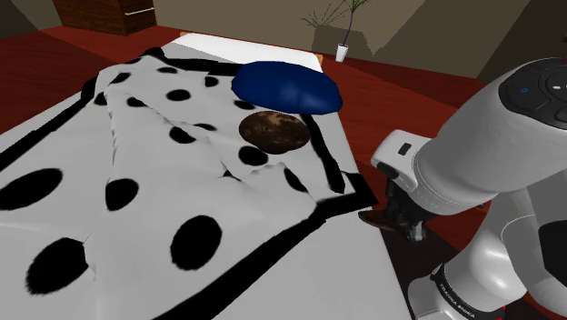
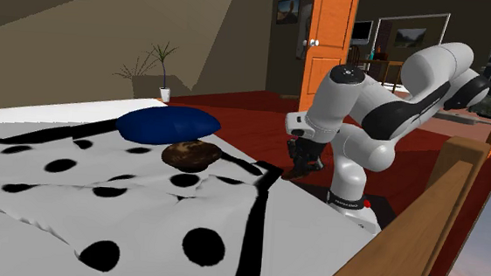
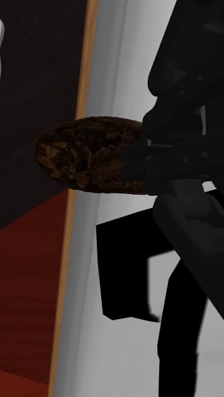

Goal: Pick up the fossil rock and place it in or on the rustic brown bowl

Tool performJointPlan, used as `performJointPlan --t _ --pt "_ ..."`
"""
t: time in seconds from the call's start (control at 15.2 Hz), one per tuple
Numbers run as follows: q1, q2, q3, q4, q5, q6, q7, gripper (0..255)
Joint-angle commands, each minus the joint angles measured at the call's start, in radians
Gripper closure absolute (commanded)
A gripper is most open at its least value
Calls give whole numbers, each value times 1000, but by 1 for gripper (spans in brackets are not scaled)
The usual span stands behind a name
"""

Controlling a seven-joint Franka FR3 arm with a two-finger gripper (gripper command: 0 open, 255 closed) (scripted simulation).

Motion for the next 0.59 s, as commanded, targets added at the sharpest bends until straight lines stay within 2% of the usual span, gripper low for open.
performJointPlan --t 0.0,0.26,0.33,0.46,0.53 --pt "0 0 0 0 0 0 0 255" --pt "0 0 0 0 0 0 0 255" --pt "0 0 0 0 0 0 0 0" --pt "26 -172 -233 -55 62 -53 -125 0" --pt "16 -248 -351 -75 79 -88 -182 0"
